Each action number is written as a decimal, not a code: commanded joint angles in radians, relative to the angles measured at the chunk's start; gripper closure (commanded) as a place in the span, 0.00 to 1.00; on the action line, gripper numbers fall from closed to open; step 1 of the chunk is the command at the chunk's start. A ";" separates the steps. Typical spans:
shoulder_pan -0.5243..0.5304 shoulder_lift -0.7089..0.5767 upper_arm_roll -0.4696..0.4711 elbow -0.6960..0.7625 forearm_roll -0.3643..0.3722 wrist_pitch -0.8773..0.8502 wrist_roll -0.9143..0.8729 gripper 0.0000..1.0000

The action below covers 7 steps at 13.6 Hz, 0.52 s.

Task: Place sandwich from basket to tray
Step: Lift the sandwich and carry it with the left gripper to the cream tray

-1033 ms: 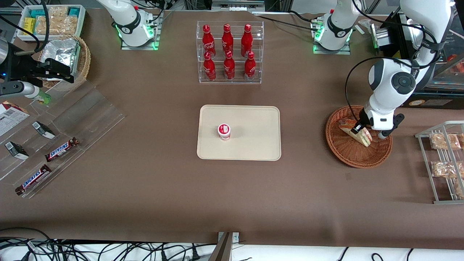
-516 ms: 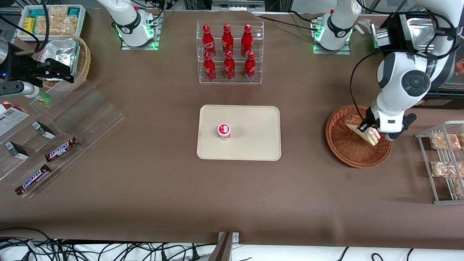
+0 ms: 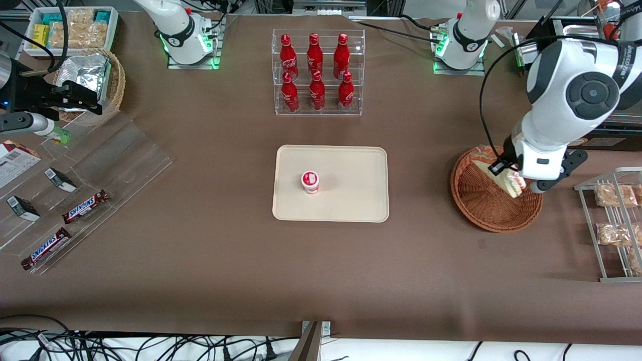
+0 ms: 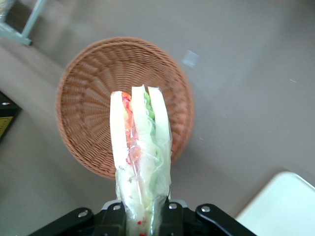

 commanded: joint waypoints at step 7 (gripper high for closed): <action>-0.017 0.156 -0.246 0.115 -0.053 0.092 0.266 1.00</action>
